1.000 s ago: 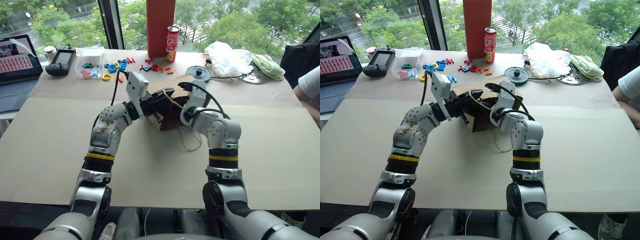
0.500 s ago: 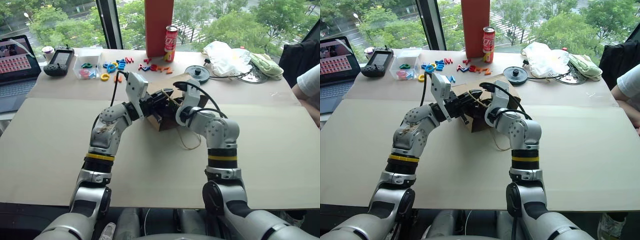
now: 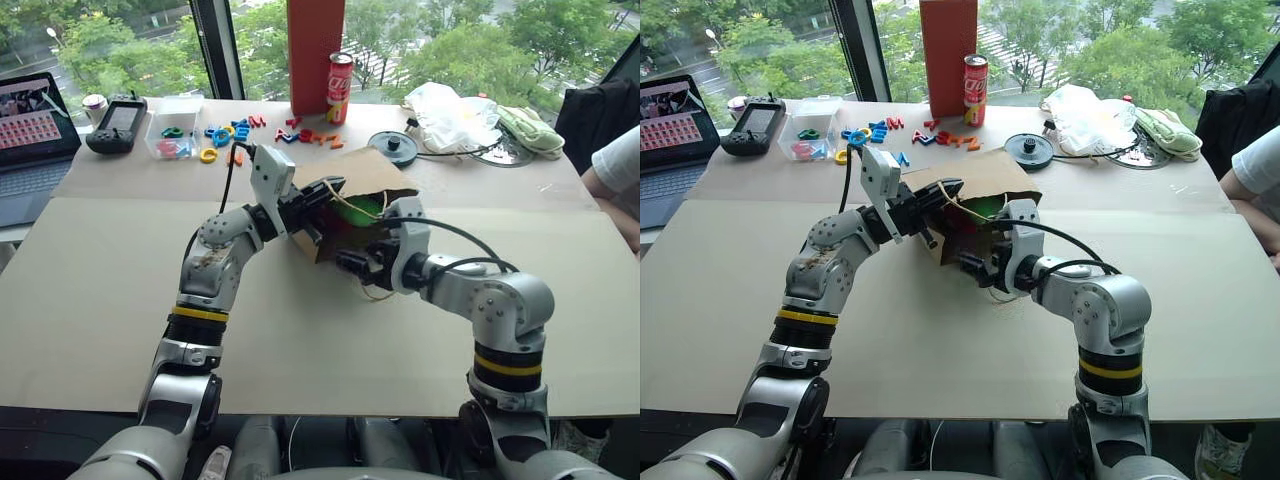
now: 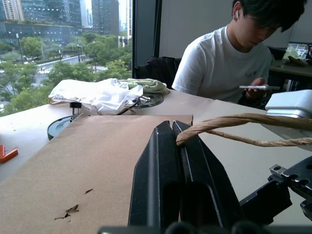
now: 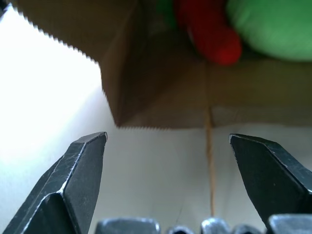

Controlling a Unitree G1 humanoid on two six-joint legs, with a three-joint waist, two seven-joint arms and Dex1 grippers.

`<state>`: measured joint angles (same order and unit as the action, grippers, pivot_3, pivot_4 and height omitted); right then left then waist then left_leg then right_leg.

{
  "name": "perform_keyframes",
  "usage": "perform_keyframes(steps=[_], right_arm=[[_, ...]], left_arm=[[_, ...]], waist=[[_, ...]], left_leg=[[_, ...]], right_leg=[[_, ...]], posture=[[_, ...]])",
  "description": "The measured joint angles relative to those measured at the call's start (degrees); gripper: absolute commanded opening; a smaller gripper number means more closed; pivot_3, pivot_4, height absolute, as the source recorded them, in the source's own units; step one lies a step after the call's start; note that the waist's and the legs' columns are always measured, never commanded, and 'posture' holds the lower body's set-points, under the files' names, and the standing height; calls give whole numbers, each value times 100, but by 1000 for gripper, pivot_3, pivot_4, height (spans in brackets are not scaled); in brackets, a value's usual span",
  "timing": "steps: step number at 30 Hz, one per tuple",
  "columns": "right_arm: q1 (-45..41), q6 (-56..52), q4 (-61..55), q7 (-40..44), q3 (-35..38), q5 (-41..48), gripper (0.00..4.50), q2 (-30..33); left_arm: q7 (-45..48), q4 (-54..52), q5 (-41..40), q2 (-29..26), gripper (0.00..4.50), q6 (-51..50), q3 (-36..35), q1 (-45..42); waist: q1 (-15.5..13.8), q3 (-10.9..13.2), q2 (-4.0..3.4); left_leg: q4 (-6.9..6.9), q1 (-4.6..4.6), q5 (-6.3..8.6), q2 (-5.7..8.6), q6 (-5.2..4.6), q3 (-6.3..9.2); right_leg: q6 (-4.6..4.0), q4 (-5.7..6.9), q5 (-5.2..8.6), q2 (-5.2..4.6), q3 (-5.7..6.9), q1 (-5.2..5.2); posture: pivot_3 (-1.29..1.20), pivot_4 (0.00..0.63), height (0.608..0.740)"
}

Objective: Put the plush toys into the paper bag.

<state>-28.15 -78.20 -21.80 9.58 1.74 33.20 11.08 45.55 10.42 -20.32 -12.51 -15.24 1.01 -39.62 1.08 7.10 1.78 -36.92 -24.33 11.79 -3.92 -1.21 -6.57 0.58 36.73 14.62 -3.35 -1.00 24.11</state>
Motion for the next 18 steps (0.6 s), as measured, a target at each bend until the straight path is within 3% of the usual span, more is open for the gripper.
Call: perform_keyframes(steps=[10, 13, 18], right_arm=[[242, 592, 279, -207, -778, -826, 4455, 186], [261, 750, 335, -138, -882, -962, 3740, 266], [338, 919, 385, -93, -887, -1115, 2041, 306]], left_arm=[[8, 58, 0, -23, 0, 3, 0, 0], [8, 58, 0, -24, 0, 3, 0, 0], [6, 58, 0, -43, 0, 4, -1, 0]], waist=[[-25, 0, 0], [-26, 0, 0], [-29, 0, 0]], left_leg=[[-3, 0, -3, 4, -4, 1], [-5, 2, -4, 4, -4, 1], [-4, 1, -4, 4, -4, 2]], right_leg=[[1, -1, 0, -3, 0, -3], [1, -1, 0, -3, 0, -5], [1, -1, 0, -2, 0, -4]], posture=[[0, 150, 740], [0, 150, 740], [0, 150, 740]])
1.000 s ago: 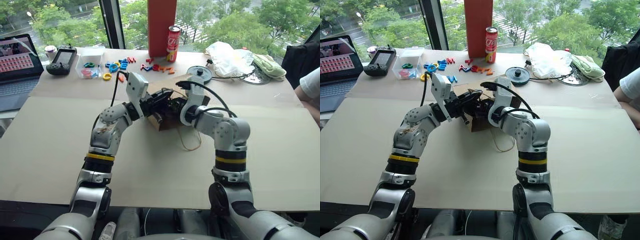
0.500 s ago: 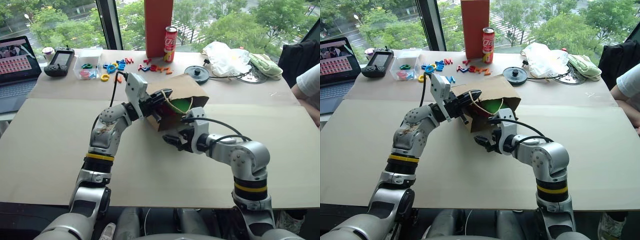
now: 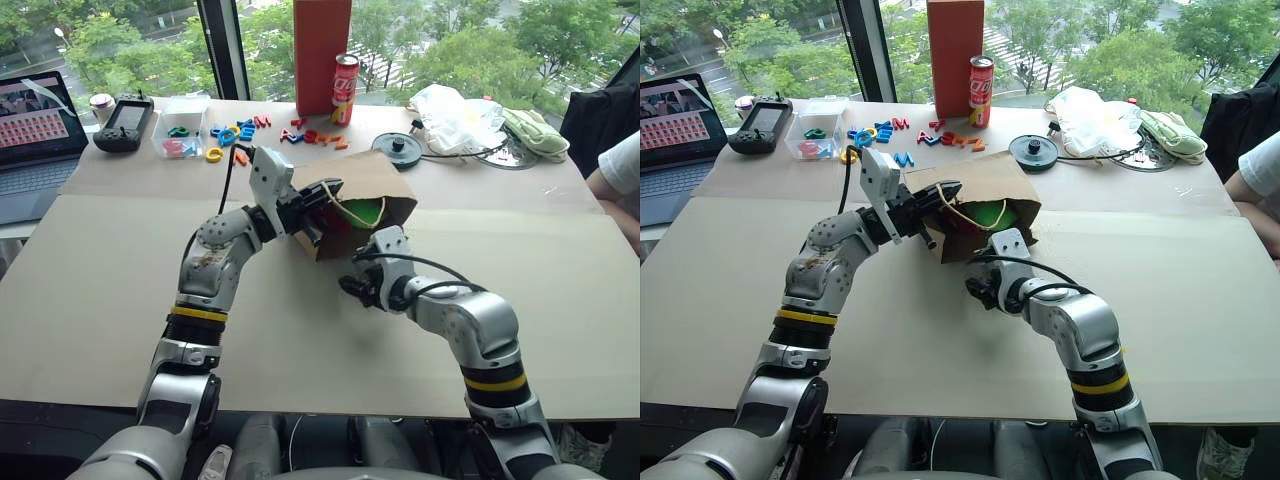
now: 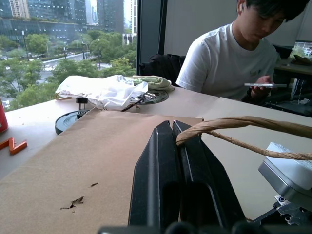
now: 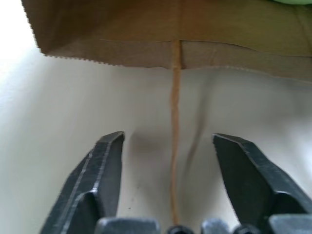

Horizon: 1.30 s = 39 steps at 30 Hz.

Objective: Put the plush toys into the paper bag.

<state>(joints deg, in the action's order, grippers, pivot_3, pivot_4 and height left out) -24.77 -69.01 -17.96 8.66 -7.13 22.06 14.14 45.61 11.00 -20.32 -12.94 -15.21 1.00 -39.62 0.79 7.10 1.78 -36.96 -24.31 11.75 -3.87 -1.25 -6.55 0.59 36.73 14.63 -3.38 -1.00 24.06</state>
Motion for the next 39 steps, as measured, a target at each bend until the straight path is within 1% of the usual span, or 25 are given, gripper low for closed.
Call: perform_keyframes(steps=[2, 3, 4, 5, 15, 18, 20, 24, 28, 31, 35, 37, 39], right_arm=[[30, 24, 17, 1, 50, -51, 1351, -32], [39, 25, 30, 2, 107, -53, 1076, -69], [43, 25, 42, 3, 137, -57, 658, -90], [45, 25, 43, 4, 155, -61, 390, -104], [106, 30, -6, 105, 278, -60, 390, -111], [84, 311, -429, 363, 417, -37, 390, 202], [-69, 502, -872, 559, 635, 57, 390, 434], [-648, 586, -1654, 961, 1048, 345, 390, 1018], [-1139, 461, -1897, 1069, 1203, 570, 390, 1220], [-1146, 307, -1875, 1045, 1189, 634, 390, 1202], [-1027, -241, -1808, 960, 1181, 796, 390, 1081], [-754, -475, -1671, 848, 1012, 785, 390, 1036], [-367, -576, -1407, 692, 796, 701, 390, 837]], left_arm=[[-1, 0, 0, 0, 0, 1, 0, 0], [-1, 0, 0, 0, 0, 1, 0, 0], [-1, 0, 0, 0, 0, 1, 0, 0], [-1, 0, 0, 0, 0, 1, 0, 0], [-15, 0, -2, -2, 0, 1, -3, 0], [-192, 0, -230, 172, 0, -232, -180, -10], [-338, 0, -448, 263, 0, -449, -358, -18], [-716, 7, -953, 494, 0, -966, -780, -101], [-1077, 5, -1594, 720, 0, -1618, -1171, -157], [-1356, 3, -1968, 885, 0, -1957, -1412, -157], [-1403, -85, -2003, 774, 0, -2014, -1335, -151], [-1390, -156, -2005, 764, 0, -2014, -1270, -146], [-1365, -189, -2004, 724, 0, -2014, -1205, -101]], waist=[[1, 0, 0], [8, 0, 0], [14, 0, 0], [17, 0, 0], [3, 0, 0], [-9, 2, -3], [-7, 2, -2], [2, 2, -2], [4, 2, -2], [-2, 2, -2], [-6, 2, -2], [-14, 2, -1], [-11, 2, -1]], left_leg=[[1, 0, 0, 0, 0, 0], [1, 0, 0, 0, 0, 0], [1, 0, 0, -1, 0, 0], [2, 0, 0, -1, 0, 0], [1, -2, 0, -1, 0, 1], [0, -8, 0, 2, 0, 3], [1, -7, 0, 2, 0, 5], [1, -5, 0, 1, 0, 9], [2, -1, 0, 0, 0, 11], [0, -4, 0, 3, 0, 10], [1, -4, 0, 4, 0, 10], [1, -1, 0, 4, 0, 10], [1, -3, 0, 5, 0, 7]], right_leg=[[0, 0, 0, 0, 0, 1], [0, 0, 0, 1, 0, 1], [0, 0, 0, 1, 0, 1], [0, 0, 0, 2, 0, 1], [0, 0, 0, 1, 0, 2], [1, -2, 0, -2, -1, 5], [2, -4, 1, -2, -1, 5], [2, -3, 1, 1, 0, 4], [2, -2, 1, 3, 2, -2], [2, -3, 1, -2, 0, -1], [2, -3, 1, -1, 1, 0], [1, -4, 1, -1, 3, -7], [2, -4, 1, -3, 0, -2]], posture=[[0, 150, 740], [0, 150, 740], [0, 150, 740], [0, 150, 740], [0, 150, 740], [0, 150, 740], [0, 150, 740], [0, 150, 740], [0, 150, 740], [0, 150, 740], [0, 150, 740], [0, 150, 740], [0, 150, 740]])
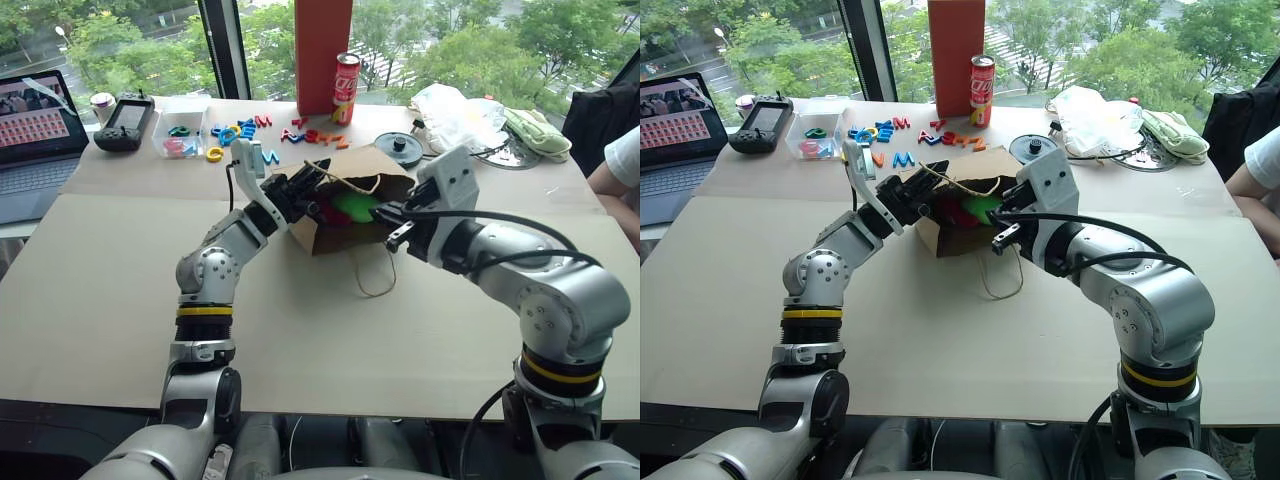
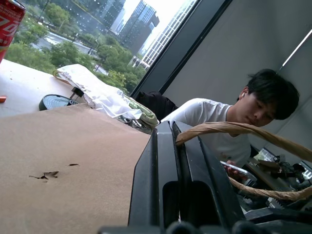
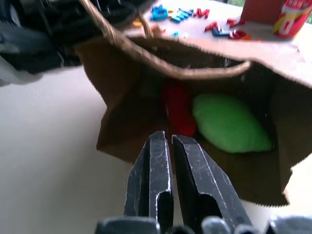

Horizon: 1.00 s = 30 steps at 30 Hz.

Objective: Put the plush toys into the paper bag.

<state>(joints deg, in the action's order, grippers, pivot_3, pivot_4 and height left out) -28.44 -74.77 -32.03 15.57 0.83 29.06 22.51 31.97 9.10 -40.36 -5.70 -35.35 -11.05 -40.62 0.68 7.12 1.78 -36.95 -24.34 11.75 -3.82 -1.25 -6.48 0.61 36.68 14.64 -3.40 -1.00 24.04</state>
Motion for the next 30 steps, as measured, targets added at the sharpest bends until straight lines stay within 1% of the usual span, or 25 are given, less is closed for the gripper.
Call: perform_keyframes(steps=[1, 2, 3, 4, 7, 11, 13, 16, 17, 18, 19, 22, 23, 24, 26, 29, 30], right_arm=[[123, -19, 121, -66, -94, -69, 390, -100], [183, -18, 203, -120, -163, -110, 891, -161], [209, -14, 303, -205, -254, -189, 993, -230], [209, 14, 368, -267, -284, -264, 1450, -302], [209, 187, 543, -391, -423, -436, 2392, -419], [211, 279, 849, -455, -502, -549, 3861, -713], [209, 343, 981, -461, -513, -588, 4484, -830], [209, 460, 1186, -477, -613, -690, 4484, -858], [210, 532, 1265, -486, -672, -765, 4261, -857], [210, 613, 1352, -485, -719, -808, 3924, -859], [211, 674, 1426, -480, -755, -845, 3733, -859], [223, 825, 1527, -458, -787, -914, 2647, -901], [223, 842, 1527, -448, -788, -929, 2487, -916], [223, 845, 1527, -442, -790, -944, 2034, -928], [223, 871, 1553, -438, -802, -984, 1291, -968], [223, 907, 1607, -438, -803, -1011, 283, -1014], [223, 925, 1625, -437, -803, -1022, 56, -1021]], left_arm=[[4, -12, 0, -11, 0, 0, 10, 23], [5, -14, 1, -22, 0, 0, 28, 34], [12, -16, 2, -39, 0, 0, 76, 42], [19, -28, 2, -36, 0, 0, 118, 42], [29, -71, 2, -59, 0, 1, 163, 56], [42, -80, 2, -84, 0, 3, 224, 87], [45, -80, 2, -91, 0, 6, 230, 94], [45, -81, 2, -94, 0, 9, 241, 98], [45, -83, 2, -96, 0, 9, 243, 102], [45, -84, 2, -97, 0, 10, 245, 105], [45, -84, 2, -97, 0, 10, 248, 106], [45, -84, 2, -97, 0, 12, 253, 108], [45, -84, 2, -97, 0, 12, 257, 109], [45, -85, 2, -97, 0, 12, 261, 109], [45, -84, 2, -97, 0, 12, 270, 110], [46, -85, 2, -97, 0, 12, 292, 112], [46, -85, 2, -97, 0, 12, 295, 112]], waist=[[1, 0, 0], [6, 0, 0], [17, 0, -1], [19, 0, -1], [18, 0, -1], [12, 0, 0], [11, 0, -1], [12, 0, 0], [11, 0, -1], [12, 0, 0], [12, 0, 0], [11, 0, -1], [12, 0, -1], [11, 0, -1], [12, 0, -1], [13, 0, -1], [13, 0, -1]], left_leg=[[0, -2, 0, 0, 0, 0], [0, -4, -2, 0, 3, -1], [0, -2, -3, -1, 4, 0], [0, -1, -4, -1, 5, 0], [0, 2, -5, -1, 7, 1], [0, -1, -5, 0, 7, 1], [1, -1, -5, 0, 7, 1], [1, -1, -5, 0, 7, 1], [1, 0, -5, 0, 7, 1], [1, 0, -5, 0, 7, 0], [1, 0, -5, 0, 7, 1], [1, -1, -5, -1, 7, 1], [1, 0, -5, -1, 7, 1], [1, 0, -5, -1, 7, 1], [1, 0, -5, -1, 7, 1], [1, 0, -5, -1, 7, 1], [1, 0, -5, -1, 7, 1]], right_leg=[[0, 1, 0, 0, -1, 4], [0, 1, 0, 0, -3, 7], [0, 3, 0, 2, -4, 6], [0, 3, 0, 2, -4, 6], [0, 4, 0, 4, -3, 3], [0, 2, 0, 3, -3, 4], [0, 2, 0, 3, -3, 4], [0, 2, 0, 3, -3, 3], [0, 2, 0, 3, -3, 3], [0, 2, 0, 3, -3, 3], [0, 2, 0, 3, -3, 3], [0, 2, 0, 3, -3, 4], [0, 2, 0, 3, -3, 4], [0, 3, 0, 3, -3, 4], [0, 3, 0, 3, -3, 4], [0, 3, 0, 3, -3, 4], [0, 3, 0, 3, -3, 4]], posture=[[0, 150, 740], [0, 150, 740], [0, 150, 740], [0, 150, 740], [0, 150, 740], [0, 150, 740], [0, 150, 740], [0, 150, 740], [0, 150, 740], [0, 150, 740], [0, 150, 740], [0, 150, 740], [0, 150, 740], [0, 150, 740], [0, 150, 740], [0, 150, 740], [0, 150, 740]])
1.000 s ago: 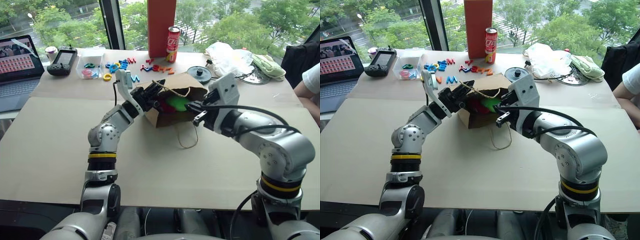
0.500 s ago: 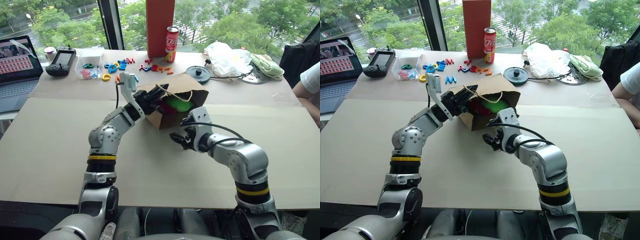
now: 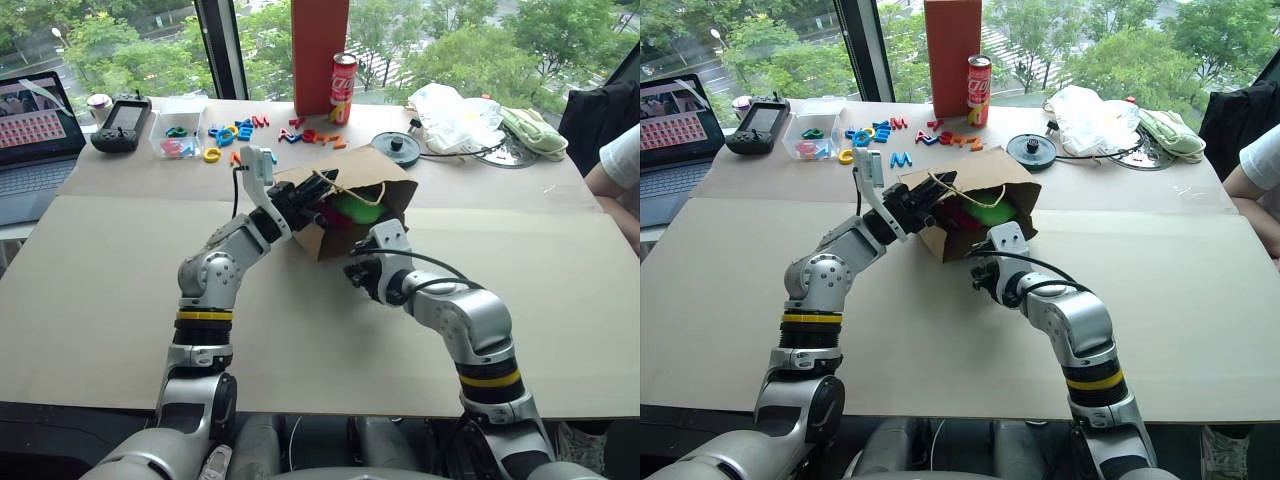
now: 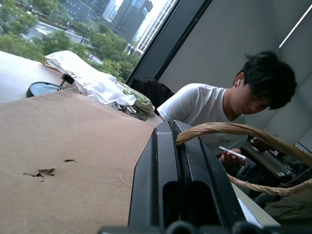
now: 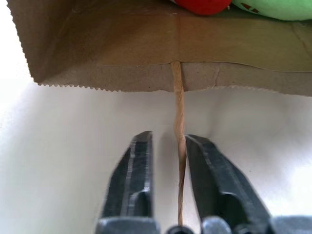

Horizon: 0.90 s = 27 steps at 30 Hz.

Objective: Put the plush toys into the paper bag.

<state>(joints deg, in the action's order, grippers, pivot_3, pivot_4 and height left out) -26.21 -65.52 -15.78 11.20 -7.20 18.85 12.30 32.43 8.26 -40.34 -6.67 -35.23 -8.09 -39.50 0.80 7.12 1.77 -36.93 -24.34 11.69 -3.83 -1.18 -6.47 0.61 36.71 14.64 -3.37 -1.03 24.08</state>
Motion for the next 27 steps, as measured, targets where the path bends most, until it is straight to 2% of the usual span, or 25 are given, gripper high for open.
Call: perform_keyframes(steps=[6, 14, 21, 27], right_arm=[[-1, 171, 138, 26, 63, -25, 56, -18], [-26, 628, -99, 250, 616, 67, 56, -29], [-459, 644, -1060, 499, 956, 182, 56, 763], [-1111, 101, -1741, 604, 920, 307, 56, 1337]], left_arm=[[2, 0, 0, -3, 0, 0, 15, 0], [34, 1, -5, -14, 0, 0, 15, -2], [-38, 4, -293, 131, 0, -229, -221, -112], [-151, 4, -629, 190, 0, -509, -385, -120]], waist=[[-1, 0, 0], [-2, 0, 0], [-5, 1, -1], [5, 0, -1]], left_leg=[[0, -1, 0, 0, 0, 0], [1, -1, 0, 0, 0, 0], [2, -1, 0, 0, 0, 3], [4, 2, 0, -1, 0, 3]], right_leg=[[0, -1, 0, 0, 0, 0], [0, -1, 0, 0, 0, 0], [0, -2, 0, 0, 2, 0], [0, -2, 0, 1, 1, 0]], posture=[[0, 150, 740], [0, 150, 740], [0, 150, 740], [0, 150, 740]])
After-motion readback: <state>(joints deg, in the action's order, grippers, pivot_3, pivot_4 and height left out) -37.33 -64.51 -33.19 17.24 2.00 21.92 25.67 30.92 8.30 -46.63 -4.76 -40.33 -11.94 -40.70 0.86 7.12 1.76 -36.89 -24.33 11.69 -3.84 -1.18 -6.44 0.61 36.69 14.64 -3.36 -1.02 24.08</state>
